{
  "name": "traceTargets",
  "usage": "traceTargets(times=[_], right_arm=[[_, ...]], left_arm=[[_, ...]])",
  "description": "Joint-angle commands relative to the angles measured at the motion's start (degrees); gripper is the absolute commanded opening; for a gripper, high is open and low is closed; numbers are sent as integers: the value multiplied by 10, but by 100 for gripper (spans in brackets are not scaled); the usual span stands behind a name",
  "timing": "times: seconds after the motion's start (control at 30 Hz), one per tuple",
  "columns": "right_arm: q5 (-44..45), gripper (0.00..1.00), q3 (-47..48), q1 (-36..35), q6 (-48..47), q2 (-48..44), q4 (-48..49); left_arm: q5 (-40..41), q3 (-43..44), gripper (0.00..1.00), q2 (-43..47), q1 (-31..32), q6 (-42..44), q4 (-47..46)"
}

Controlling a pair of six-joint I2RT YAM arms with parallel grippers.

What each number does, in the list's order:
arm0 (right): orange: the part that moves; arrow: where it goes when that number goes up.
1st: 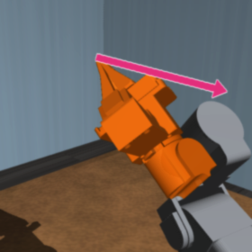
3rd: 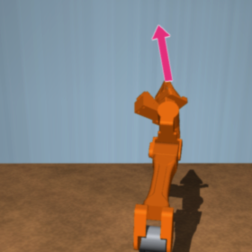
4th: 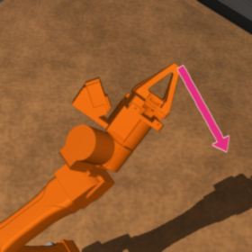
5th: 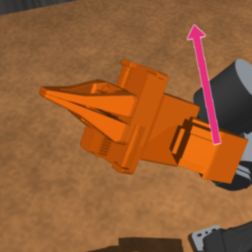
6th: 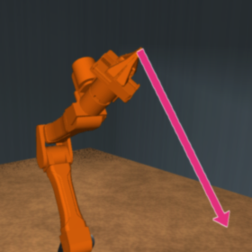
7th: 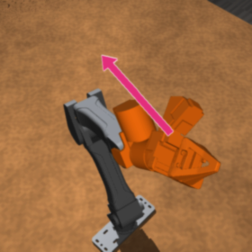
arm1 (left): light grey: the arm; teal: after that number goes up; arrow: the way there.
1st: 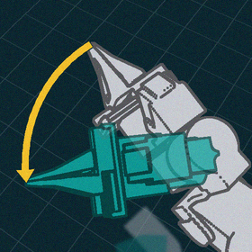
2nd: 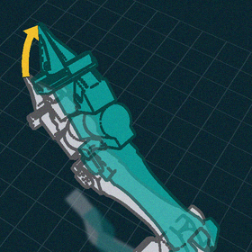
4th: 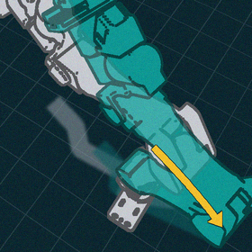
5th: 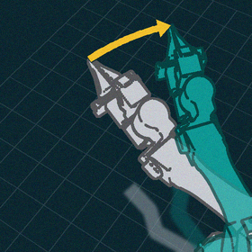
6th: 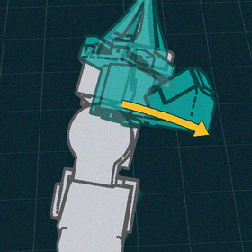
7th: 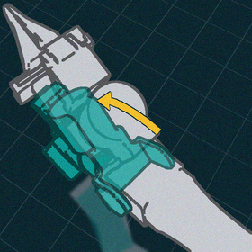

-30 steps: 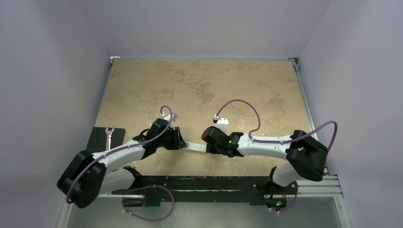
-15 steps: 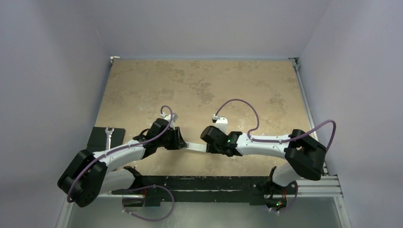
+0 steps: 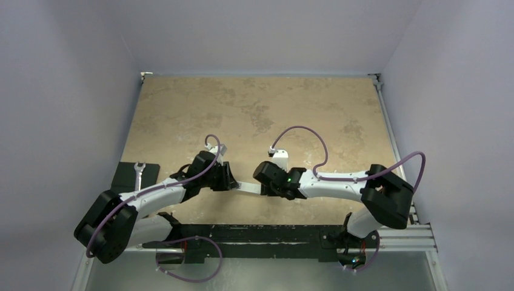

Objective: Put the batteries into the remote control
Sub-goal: Load the battery cover into the remote control.

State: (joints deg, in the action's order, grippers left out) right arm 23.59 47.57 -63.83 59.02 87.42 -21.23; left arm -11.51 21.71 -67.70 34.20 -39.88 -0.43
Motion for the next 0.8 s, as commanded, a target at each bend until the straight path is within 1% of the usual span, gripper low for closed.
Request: traceTargets(times=[0.0,0.2,0.23,0.3,0.43,0.5,0.7,0.77], right_arm=[[-1,46,8,-10,1,8,-3],[31,52,16,-9,-16,-12,-32],[36,53,18,-10,-19,-15,-38],[46,54,22,-9,-26,-23,-48],[52,58,23,-10,-62,-42,-55],[47,60,23,-10,-90,-50,-50],[3,72,23,-10,-175,-56,-16],[-17,74,23,-9,-196,-57,-4]], left_arm=[[6,8,32,-2,5,-4,-1],[21,18,35,-2,5,-1,3],[24,20,35,-2,5,0,21],[28,24,36,-2,5,1,29],[38,33,38,-7,5,6,36],[40,38,39,-11,5,6,39],[51,56,42,0,5,4,59],[55,63,44,9,5,5,71]])
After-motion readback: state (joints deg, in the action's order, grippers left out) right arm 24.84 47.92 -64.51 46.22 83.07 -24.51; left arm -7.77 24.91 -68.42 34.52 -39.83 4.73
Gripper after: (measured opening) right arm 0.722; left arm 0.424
